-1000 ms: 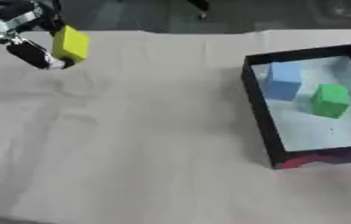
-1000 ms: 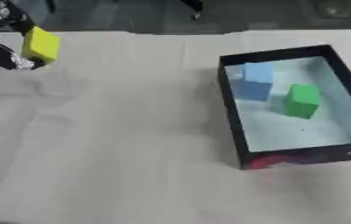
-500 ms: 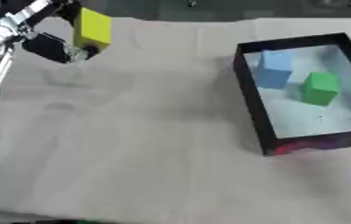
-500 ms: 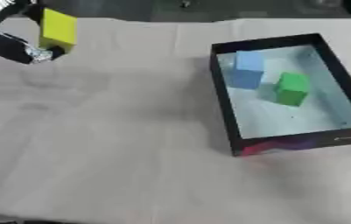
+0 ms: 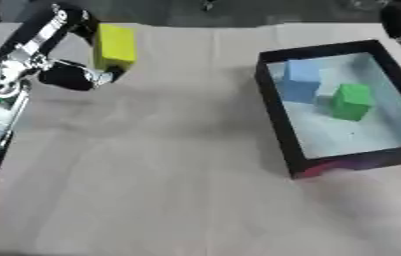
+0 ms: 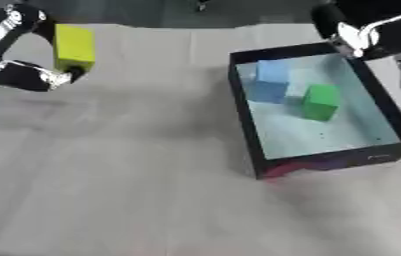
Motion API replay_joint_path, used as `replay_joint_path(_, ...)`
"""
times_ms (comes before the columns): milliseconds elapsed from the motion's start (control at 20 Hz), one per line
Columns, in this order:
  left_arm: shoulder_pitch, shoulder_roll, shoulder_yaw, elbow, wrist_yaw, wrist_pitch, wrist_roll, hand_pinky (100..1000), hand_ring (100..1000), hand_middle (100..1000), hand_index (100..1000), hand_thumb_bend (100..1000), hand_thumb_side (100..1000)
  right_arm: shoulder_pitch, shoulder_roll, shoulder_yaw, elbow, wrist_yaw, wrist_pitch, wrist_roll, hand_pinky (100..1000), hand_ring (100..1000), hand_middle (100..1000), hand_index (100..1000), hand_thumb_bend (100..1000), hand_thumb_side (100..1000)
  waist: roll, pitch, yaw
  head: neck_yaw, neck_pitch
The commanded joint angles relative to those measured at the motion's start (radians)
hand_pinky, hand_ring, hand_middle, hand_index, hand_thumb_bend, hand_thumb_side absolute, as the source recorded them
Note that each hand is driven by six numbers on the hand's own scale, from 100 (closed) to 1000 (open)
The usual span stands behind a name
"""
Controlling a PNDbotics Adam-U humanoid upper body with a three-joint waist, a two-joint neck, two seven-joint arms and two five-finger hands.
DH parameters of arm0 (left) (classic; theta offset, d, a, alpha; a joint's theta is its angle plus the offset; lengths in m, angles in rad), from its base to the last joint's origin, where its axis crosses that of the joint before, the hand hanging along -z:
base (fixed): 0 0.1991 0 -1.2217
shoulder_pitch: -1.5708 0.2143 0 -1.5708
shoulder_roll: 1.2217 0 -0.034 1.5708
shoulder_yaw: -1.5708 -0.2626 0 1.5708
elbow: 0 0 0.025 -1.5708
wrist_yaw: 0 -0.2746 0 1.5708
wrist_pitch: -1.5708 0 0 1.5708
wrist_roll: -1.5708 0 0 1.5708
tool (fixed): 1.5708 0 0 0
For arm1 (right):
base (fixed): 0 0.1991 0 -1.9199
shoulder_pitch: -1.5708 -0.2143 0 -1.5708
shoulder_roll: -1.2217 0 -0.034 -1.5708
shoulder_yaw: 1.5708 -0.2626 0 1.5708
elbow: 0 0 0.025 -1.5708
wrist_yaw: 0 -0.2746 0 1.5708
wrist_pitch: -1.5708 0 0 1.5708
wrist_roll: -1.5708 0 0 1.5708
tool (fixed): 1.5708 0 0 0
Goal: Pick up the objects with one hand, pass them to the other hand, and then place them into the box on the other side of the table.
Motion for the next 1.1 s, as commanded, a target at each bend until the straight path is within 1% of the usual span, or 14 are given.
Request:
replay_joint_path(50,0.006,-0.02,0.0,-0.051,-0.014,-0.001,0.037,771,559,525,517,100,100,-0.035,0.015,0.015,0.004,0.034,-0.039,0.039,1000,1000,981,1000,100,100,-0.005,-0.131,0.003,-0.012,-0.014)
replay_joint_path(350,0.055,-0.061,-0.004,-0.109,0.013,-0.041,0.066,775,551,526,519,100,100,-0.068,0.056,0.055,0.025,0.083,-0.11,0.088,1000,1000,980,1000,100,100,0.002,-0.125,0.016,-0.031,-0.019)
replay_joint_path(400,0.063,-0.068,-0.005,-0.115,0.022,-0.048,0.067,775,549,525,519,100,128,-0.072,0.063,0.064,0.027,0.096,-0.121,0.09,1000,1000,981,1000,100,100,0.004,-0.123,0.021,-0.037,-0.021)
replay_joint_path(450,0.07,-0.075,-0.005,-0.119,0.031,-0.054,0.069,774,546,523,517,100,138,-0.075,0.069,0.074,0.029,0.11,-0.132,0.091,1000,1000,981,1000,100,100,0.006,-0.122,0.025,-0.044,-0.021)
replay_joint_path(700,0.096,-0.105,-0.008,-0.135,0.054,-0.068,0.092,768,535,513,511,100,154,-0.091,0.093,0.105,0.051,0.179,-0.189,0.092,1000,1000,984,1000,100,100,0.01,-0.12,0.037,-0.07,-0.02)
replay_joint_path(750,0.099,-0.112,-0.01,-0.137,0.056,-0.069,0.096,767,532,506,503,100,172,-0.095,0.098,0.11,0.056,0.19,-0.198,0.092,1000,1000,984,1000,117,100,0.01,-0.12,0.039,-0.074,-0.02)
replay_joint_path(900,0.104,-0.129,-0.017,-0.139,0.072,-0.063,0.098,767,529,501,498,100,189,-0.104,0.114,0.127,0.067,0.213,-0.217,0.092,1000,1000,987,1000,140,100,0.012,-0.119,0.044,-0.088,-0.019)
replay_joint_path(1100,0.103,-0.149,-0.025,-0.14,0.082,-0.058,0.088,769,530,499,496,100,186,-0.112,0.131,0.148,0.074,0.237,-0.223,0.092,1000,1000,991,1000,145,100,0.014,-0.116,0.054,-0.095,-0.021)
